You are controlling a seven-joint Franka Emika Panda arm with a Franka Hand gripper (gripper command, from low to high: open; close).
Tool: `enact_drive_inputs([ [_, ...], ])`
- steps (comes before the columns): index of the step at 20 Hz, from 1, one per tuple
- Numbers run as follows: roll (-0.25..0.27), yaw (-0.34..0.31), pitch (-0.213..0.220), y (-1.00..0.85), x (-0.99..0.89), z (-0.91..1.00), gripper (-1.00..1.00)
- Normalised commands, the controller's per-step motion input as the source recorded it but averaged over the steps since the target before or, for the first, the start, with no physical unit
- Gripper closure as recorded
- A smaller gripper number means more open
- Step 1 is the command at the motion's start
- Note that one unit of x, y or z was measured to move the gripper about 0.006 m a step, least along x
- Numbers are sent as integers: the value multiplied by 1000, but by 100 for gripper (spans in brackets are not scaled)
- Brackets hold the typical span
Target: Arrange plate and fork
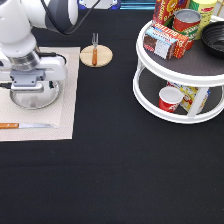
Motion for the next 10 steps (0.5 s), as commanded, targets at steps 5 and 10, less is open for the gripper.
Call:
enact_drive_inputs([
  [5, -176, 0, -155, 698, -621, 310, -100],
  [10, -154, 5, -181, 719, -562, 89, -100],
])
